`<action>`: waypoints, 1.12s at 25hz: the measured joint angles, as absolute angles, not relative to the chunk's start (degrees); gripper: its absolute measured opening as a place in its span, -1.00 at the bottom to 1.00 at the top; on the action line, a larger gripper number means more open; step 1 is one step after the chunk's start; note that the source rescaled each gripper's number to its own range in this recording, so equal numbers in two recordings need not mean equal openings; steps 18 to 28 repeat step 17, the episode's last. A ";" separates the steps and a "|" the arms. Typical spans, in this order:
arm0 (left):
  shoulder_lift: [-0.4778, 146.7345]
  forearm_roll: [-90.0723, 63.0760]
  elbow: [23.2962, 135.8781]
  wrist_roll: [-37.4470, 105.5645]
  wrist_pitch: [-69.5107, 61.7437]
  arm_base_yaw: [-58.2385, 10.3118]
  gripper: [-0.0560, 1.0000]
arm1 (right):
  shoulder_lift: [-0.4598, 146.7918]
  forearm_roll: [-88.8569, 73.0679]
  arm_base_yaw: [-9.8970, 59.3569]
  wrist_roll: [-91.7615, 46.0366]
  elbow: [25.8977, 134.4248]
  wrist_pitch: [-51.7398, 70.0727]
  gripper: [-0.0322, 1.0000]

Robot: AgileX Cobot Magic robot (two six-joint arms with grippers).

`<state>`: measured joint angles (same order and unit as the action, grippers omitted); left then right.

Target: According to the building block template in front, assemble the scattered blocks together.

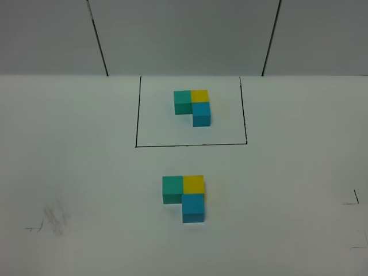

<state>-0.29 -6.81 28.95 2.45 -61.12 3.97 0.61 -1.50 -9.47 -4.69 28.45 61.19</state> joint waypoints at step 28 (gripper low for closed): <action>-0.29 -6.81 28.95 2.45 -61.12 3.97 0.23 | -0.44 -1.96 2.40 -4.69 28.40 61.19 -0.16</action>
